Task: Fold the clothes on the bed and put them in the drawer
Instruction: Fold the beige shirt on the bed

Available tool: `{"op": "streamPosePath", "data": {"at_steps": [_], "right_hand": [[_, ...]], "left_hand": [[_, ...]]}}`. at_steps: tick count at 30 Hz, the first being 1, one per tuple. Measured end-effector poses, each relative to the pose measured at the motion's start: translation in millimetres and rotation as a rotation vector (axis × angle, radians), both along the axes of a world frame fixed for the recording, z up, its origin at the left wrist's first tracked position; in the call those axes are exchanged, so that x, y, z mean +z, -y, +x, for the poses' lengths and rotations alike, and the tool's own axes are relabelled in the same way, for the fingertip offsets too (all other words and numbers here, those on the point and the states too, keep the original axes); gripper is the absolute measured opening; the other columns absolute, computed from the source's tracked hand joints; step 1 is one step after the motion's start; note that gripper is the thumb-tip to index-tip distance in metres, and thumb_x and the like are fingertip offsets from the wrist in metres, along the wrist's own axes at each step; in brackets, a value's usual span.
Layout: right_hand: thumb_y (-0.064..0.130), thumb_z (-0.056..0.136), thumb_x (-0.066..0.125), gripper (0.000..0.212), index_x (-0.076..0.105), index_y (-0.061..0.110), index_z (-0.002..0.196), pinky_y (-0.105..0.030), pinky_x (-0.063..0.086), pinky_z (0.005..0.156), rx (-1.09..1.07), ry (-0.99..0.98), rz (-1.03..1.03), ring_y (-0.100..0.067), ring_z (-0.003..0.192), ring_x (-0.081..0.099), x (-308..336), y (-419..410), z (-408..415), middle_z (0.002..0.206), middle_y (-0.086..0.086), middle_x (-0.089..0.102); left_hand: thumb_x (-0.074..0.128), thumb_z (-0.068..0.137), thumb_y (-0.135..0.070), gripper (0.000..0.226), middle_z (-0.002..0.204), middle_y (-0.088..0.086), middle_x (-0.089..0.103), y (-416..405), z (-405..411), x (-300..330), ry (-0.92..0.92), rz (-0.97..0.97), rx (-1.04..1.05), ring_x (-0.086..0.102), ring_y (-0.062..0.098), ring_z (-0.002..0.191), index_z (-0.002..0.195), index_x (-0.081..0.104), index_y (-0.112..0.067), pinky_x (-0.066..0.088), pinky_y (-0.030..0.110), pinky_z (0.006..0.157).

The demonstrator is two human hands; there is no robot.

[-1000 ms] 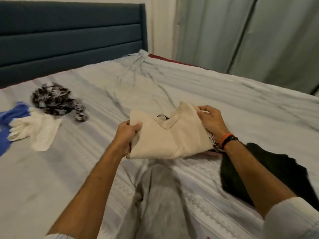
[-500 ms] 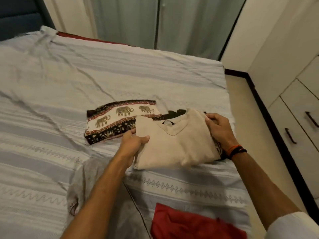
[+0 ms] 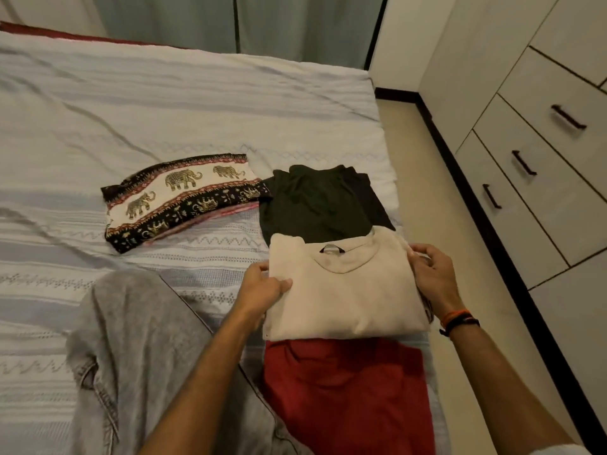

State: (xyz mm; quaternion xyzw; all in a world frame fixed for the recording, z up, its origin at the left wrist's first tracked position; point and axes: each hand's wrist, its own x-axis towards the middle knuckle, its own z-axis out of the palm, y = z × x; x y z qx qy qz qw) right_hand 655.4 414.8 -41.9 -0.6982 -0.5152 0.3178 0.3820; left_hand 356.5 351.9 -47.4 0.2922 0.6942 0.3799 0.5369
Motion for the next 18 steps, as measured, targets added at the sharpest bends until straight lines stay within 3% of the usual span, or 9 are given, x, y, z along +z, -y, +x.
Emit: {"op": "streamPosePath", "data": {"at_steps": [3,4,7,8,10,12,14,16,18], "right_hand": [[0.021,0.094,0.058,0.024,0.064,0.016,0.117,-0.042,0.051,0.093,0.053,0.178,-0.306,-0.030,0.106,0.062,-20,14,8,0.120,-0.011,0.067],[0.022,0.094,0.057,0.029,0.061,0.012,0.122,-0.041,0.050,0.092,0.068,0.300,-0.331,-0.032,0.107,0.061,-23,20,9,0.121,-0.013,0.065],[0.024,0.097,0.046,0.033,0.056,0.009,0.125,-0.045,0.050,0.087,0.046,0.656,0.046,-0.034,0.106,0.058,-21,30,1,0.121,-0.015,0.060],[0.027,0.096,0.044,0.037,0.057,0.009,0.125,-0.046,0.050,0.087,0.099,0.689,0.198,-0.033,0.106,0.058,-18,34,-6,0.121,-0.014,0.060],[0.041,0.094,0.041,0.050,0.056,0.009,0.130,-0.046,0.048,0.097,0.294,0.628,0.293,-0.030,0.117,0.055,-16,39,-22,0.130,-0.013,0.057],[0.055,0.094,0.038,0.067,0.045,0.010,0.144,-0.045,0.033,0.115,0.487,0.699,0.228,-0.029,0.138,0.039,-28,41,-33,0.149,-0.013,0.043],[0.067,0.093,0.031,0.082,0.026,0.014,0.155,-0.044,0.011,0.124,0.593,0.796,0.115,-0.027,0.151,0.012,-48,41,-39,0.163,-0.013,0.017],[0.076,0.090,0.018,0.089,0.009,0.020,0.159,-0.042,-0.001,0.124,0.595,0.797,0.027,-0.022,0.153,-0.007,-66,43,-38,0.166,-0.009,-0.002],[0.077,0.088,0.014,0.091,0.005,0.022,0.159,-0.041,-0.003,0.124,0.580,0.787,0.013,-0.020,0.152,-0.011,-74,42,-36,0.166,-0.007,-0.006]], "left_hand": [[0.068,0.066,-0.027,0.054,0.111,0.007,0.067,9,3,-22,-0.263,-0.095,-0.141,0.063,0.024,0.098,0.115,0.056,-0.010,0.056,0.040,0.087],[0.069,0.069,-0.030,0.056,0.113,0.007,0.065,13,7,-23,-0.338,-0.094,-0.141,0.063,0.025,0.099,0.118,0.051,-0.009,0.054,0.039,0.088],[0.063,0.090,-0.033,0.051,0.122,0.011,0.059,19,16,-22,-0.715,0.146,-0.088,0.058,0.030,0.109,0.129,0.040,-0.010,0.047,0.039,0.090],[0.059,0.092,-0.040,0.054,0.130,0.011,0.055,20,20,-20,-0.817,0.276,-0.116,0.054,0.030,0.117,0.134,0.041,-0.010,0.045,0.041,0.096],[0.044,0.093,-0.054,0.067,0.146,0.011,0.044,17,31,-22,-0.912,0.431,-0.262,0.042,0.029,0.134,0.143,0.039,-0.010,0.036,0.042,0.111],[0.026,0.091,-0.067,0.085,0.162,0.012,0.020,14,43,-31,-1.009,0.420,-0.457,0.018,0.030,0.149,0.153,0.024,-0.009,0.019,0.044,0.122],[0.010,0.088,-0.073,0.095,0.165,0.012,-0.004,10,50,-44,-1.122,0.358,-0.597,-0.004,0.030,0.152,0.157,0.006,-0.008,0.004,0.046,0.124],[-0.002,0.082,-0.076,0.100,0.165,0.012,-0.011,9,49,-58,-1.156,0.287,-0.653,-0.010,0.031,0.152,0.157,-0.001,-0.010,-0.002,0.046,0.123],[-0.003,0.081,-0.077,0.100,0.165,0.012,-0.009,10,44,-69,-1.145,0.254,-0.652,-0.008,0.030,0.152,0.157,0.000,-0.012,-0.003,0.046,0.123]]}}
